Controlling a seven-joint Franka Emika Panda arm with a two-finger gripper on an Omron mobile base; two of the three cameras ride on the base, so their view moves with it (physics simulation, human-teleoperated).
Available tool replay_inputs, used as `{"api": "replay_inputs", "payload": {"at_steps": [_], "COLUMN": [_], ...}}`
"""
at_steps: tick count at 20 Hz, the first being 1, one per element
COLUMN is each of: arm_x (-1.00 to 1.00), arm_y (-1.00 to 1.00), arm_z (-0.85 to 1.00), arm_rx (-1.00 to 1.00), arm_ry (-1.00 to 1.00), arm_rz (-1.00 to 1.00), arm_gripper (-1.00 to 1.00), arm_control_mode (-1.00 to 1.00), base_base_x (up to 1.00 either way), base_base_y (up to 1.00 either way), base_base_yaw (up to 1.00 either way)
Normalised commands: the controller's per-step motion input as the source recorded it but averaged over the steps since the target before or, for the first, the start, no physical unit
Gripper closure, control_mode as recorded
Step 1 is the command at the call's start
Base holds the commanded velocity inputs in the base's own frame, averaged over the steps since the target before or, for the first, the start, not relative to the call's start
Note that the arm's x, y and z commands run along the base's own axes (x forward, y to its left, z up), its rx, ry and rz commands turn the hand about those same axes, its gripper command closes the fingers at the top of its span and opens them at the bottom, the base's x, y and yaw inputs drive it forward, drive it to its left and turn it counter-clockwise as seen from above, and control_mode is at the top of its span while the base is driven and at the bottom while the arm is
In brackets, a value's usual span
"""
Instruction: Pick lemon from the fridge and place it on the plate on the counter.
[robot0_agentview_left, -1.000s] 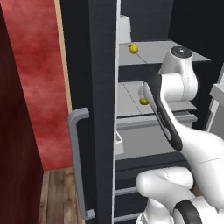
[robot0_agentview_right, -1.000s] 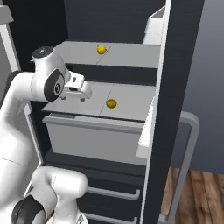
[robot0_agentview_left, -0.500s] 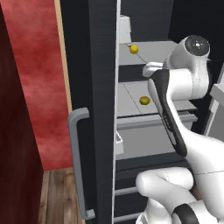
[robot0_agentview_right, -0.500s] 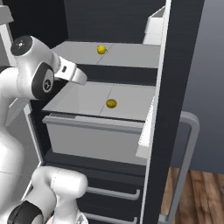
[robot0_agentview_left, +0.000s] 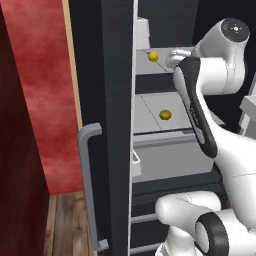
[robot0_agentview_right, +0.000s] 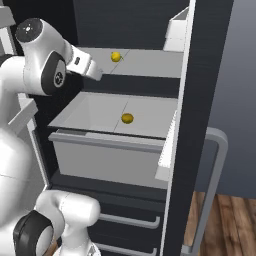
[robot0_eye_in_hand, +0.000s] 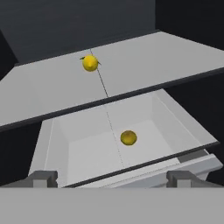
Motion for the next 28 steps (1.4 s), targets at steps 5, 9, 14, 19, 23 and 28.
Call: {"api": "replay_inputs", "payload": {"at_steps": [5, 9, 14, 19, 23, 28], "arm_x": [0.69, 0.73, 0.85, 0.86, 0.70, 0.32], "arm_y": [0.00, 0.00, -0.04, -0.06, -0.07, -0.01], "arm_z": [0.00, 0.00, 0.00, -0.03, 0.00, 0.00], "arm_rx": [-0.04, 0.00, -0.01, -0.08, -0.01, 0.00], "arm_ry": [0.00, 0.00, 0.01, 0.11, 0.08, 0.02], "arm_rz": [0.04, 0.09, 0.09, 0.02, 0.01, 0.00], "arm_gripper": [-1.00, -1.00, -1.00, -1.00, -1.00, -1.00], "arm_control_mode": [-1.00, -1.00, -1.00, -1.00, -1.00, -1.00], "base_base_x": [0.00, 0.00, 0.00, 0.00, 0.00, 0.00], "base_base_y": [0.00, 0.00, 0.00, 0.00, 0.00, 0.00], "base_base_yaw": [0.00, 0.00, 0.00, 0.00, 0.00, 0.00]}}
